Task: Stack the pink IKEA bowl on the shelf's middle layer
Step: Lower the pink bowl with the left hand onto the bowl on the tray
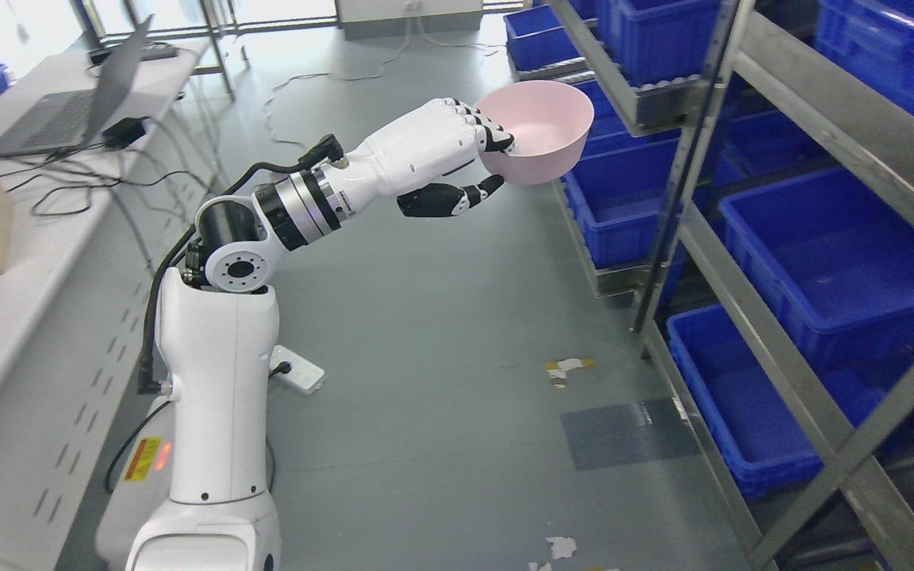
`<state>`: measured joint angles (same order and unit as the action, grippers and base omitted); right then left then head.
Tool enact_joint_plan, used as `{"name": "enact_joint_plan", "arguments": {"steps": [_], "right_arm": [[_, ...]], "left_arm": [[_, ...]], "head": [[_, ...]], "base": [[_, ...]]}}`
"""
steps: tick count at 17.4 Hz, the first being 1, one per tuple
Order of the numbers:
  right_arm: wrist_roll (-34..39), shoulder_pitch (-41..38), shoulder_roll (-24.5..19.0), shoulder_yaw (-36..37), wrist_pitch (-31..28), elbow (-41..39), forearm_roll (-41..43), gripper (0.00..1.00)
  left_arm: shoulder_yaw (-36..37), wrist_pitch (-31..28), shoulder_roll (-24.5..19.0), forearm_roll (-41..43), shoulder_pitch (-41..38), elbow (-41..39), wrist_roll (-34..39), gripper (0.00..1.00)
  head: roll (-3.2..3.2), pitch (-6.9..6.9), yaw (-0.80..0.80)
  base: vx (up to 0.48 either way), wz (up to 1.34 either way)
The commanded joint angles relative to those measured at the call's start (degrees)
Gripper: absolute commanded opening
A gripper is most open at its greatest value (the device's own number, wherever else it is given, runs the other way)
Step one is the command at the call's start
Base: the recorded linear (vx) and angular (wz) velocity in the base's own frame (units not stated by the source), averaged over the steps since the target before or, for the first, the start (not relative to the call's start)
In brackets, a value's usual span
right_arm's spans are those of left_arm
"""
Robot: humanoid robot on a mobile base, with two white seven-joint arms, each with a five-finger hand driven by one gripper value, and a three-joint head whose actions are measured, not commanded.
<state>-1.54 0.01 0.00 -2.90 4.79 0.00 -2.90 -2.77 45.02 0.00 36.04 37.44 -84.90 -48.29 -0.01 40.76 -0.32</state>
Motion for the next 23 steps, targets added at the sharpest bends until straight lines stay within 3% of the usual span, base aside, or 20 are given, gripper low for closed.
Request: {"name": "enact_joint_plan", "arguments": {"steps": [1,13,23], "right_arm": [[0.05,-1.24,1.00,0.00,-0.04,-1.00,0.00,1.00],[0.05,-1.24,1.00,0.00,-0.04,-1.00,0.00,1.00],[0.05,-1.24,1.00,0.00,-0.04,-1.00,0.00,1.00]], "left_arm": [[1.54,-0.02,-1.00,-0.96,0.09,-0.09,0.03,0.03],[-0.83,-0.02,-1.00,-3.08,8.70,0.00,-3.22,0.02],[-3.20,-0.02,-1.00,8.96,7.91,1.93,-5.24,0.02]], "head": [[0.00,0.00,0.00],[0.00,0.00,0.00],[0.00,-0.02,0.00]], "base": [[0.132,-0.97],[0.093,-1.20],[0.087,-0.80]]}}
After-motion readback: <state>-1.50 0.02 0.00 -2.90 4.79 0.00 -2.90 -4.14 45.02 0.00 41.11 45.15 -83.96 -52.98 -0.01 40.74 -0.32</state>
